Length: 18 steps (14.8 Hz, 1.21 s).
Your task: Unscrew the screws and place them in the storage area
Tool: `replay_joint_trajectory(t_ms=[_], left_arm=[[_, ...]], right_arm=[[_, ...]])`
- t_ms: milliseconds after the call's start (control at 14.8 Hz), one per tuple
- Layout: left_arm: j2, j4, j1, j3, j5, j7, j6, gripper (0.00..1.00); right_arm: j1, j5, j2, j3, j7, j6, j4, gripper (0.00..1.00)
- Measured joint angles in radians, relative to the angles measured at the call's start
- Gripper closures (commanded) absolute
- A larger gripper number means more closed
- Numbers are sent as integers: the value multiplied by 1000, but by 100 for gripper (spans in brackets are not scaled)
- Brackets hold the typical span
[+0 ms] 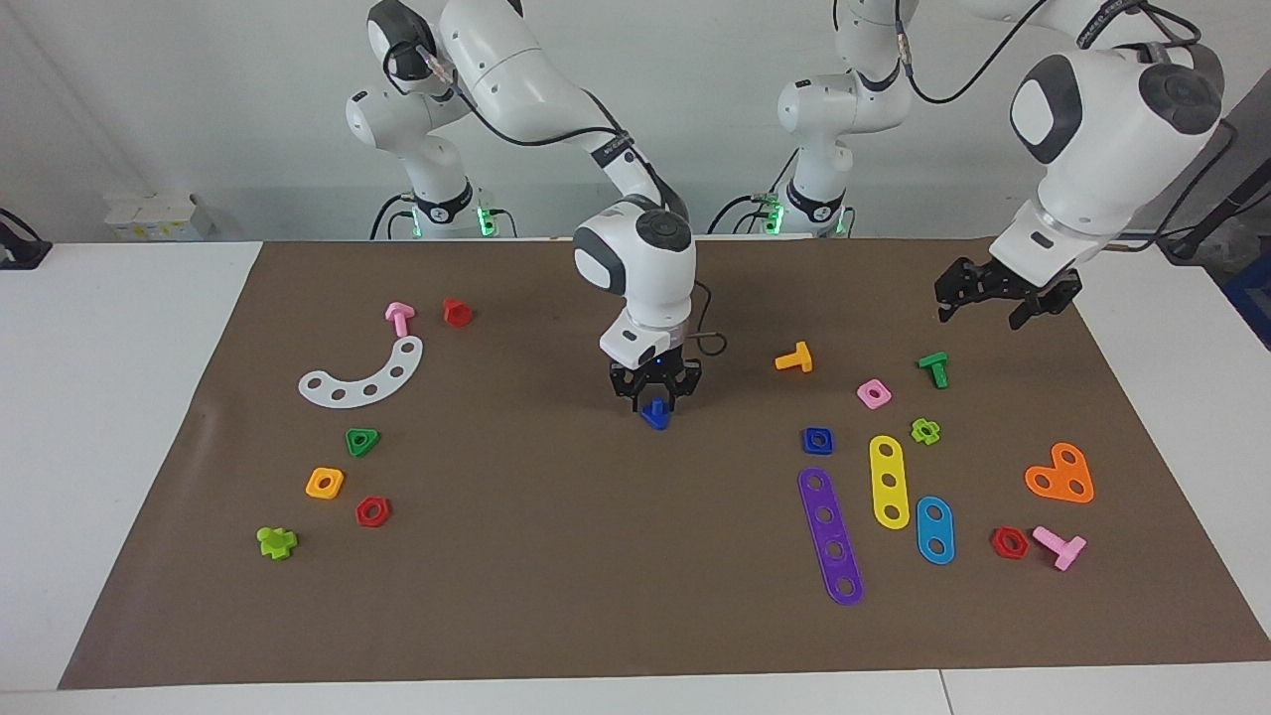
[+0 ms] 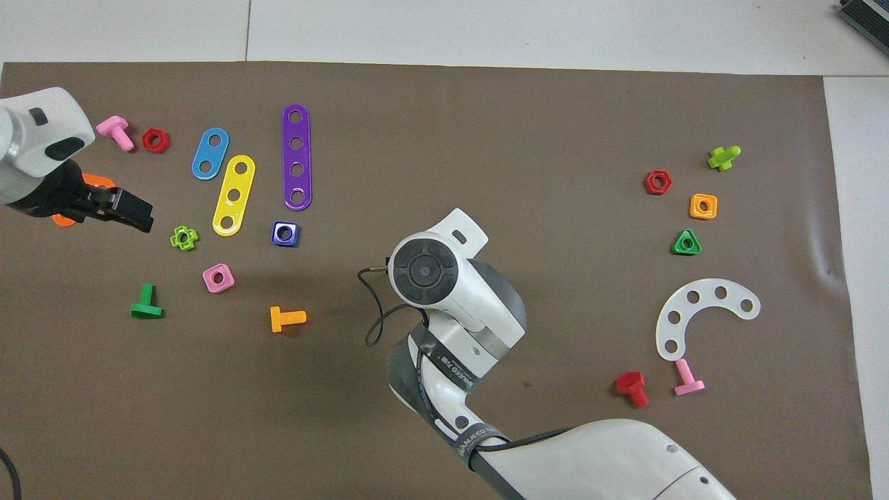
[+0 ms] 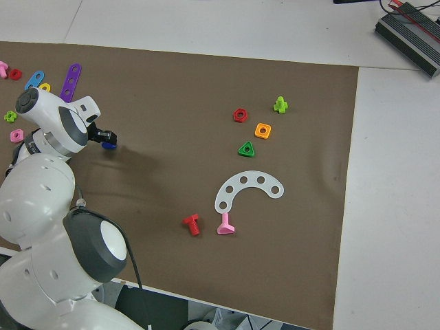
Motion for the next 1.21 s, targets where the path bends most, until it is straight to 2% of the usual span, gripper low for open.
replay_joint_trajectory(t_ms=[202, 337, 472, 539, 607, 674, 1011, 1213], left_arm=[[-49, -9, 2, 0, 0, 0, 0, 0], [-56, -9, 2, 0, 0, -1, 2, 0], [-57, -8, 3, 0, 1, -2, 4, 0], [-57, -5, 3, 0, 1, -2, 5, 0], [-57, -3, 3, 0, 1, -2, 6, 0], [-58, -1, 4, 1, 1, -2, 8, 0], [-58, 1, 17, 3, 1, -3, 10, 0], [-58, 3, 18, 3, 1, -3, 12, 0]], right_arm=[[0, 0, 0, 0, 0, 11, 0, 61], [3, 0, 0, 0, 0, 12, 0, 62], [11, 0, 0, 0, 0, 12, -1, 69], [14, 0, 0, 0, 0, 12, -2, 78], [16, 0, 0, 0, 0, 12, -3, 94], [17, 0, 0, 0, 1, 13, -4, 100], [8, 0, -14, -8, 2, 13, -5, 100], [-54, -1, -85, -16, 2, 13, -53, 100]])
